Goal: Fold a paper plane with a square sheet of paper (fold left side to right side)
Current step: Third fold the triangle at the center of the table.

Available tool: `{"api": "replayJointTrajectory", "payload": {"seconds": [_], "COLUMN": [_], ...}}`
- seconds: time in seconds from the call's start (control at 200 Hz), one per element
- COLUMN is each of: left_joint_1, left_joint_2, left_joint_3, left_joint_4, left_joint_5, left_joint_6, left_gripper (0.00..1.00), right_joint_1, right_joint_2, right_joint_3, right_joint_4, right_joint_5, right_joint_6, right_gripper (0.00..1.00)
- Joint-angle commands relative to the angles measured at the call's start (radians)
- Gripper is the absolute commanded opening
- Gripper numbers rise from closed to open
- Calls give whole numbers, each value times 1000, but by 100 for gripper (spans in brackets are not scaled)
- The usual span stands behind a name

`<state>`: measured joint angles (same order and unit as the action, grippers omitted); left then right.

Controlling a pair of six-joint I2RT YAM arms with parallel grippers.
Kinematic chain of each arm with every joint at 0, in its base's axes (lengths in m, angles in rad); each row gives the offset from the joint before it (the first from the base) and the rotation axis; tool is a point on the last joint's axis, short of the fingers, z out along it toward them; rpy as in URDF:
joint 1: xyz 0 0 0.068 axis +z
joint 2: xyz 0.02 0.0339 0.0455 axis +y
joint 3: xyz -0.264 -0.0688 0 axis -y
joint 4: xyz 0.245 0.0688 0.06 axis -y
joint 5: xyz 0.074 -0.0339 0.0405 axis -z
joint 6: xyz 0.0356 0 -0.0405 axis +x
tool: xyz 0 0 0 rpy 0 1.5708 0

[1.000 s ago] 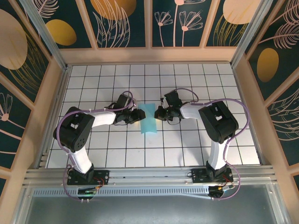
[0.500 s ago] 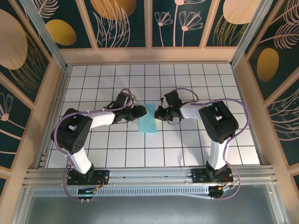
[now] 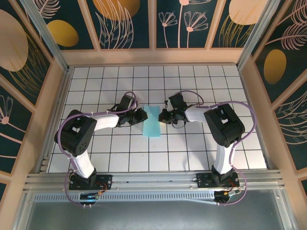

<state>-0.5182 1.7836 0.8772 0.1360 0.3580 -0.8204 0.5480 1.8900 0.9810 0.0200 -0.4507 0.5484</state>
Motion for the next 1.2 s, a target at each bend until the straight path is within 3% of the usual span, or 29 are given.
{"api": "replayJointTrajectory", "payload": {"seconds": [0.0, 0.155, 0.295, 0.51, 0.766, 1.006, 1.196], "left_joint_1": [-1, -2, -1, -3, -5, -6, -6], "left_joint_2": [-6, -23, -41, -60, -51, -50, -53], "left_joint_3": [-10, -17, -27, -40, -36, -39, -38], "left_joint_4": [-7, -1, 19, 43, 57, 66, 59], "left_joint_5": [1, 4, 12, 28, 70, 80, 81], "left_joint_6": [-2, -11, -35, -95, -137, -149, -146], "left_gripper": [7, 1, 0, 0, 0, 0, 0], "right_joint_1": [8, 6, 5, -29, -6, 234, 433], "right_joint_2": [9, -38, -108, -299, -501, -587, -540], "right_joint_3": [5, 17, 17, -120, -250, -313, -346], "right_joint_4": [-11, 26, 26, 127, 155, 114, 128], "right_joint_5": [35, 45, 101, 115, 140, 383, 592], "right_joint_6": [-25, -37, -82, -160, -310, -477, -539], "right_gripper": [0, 12, 29, 56, 64, 66, 69]}}
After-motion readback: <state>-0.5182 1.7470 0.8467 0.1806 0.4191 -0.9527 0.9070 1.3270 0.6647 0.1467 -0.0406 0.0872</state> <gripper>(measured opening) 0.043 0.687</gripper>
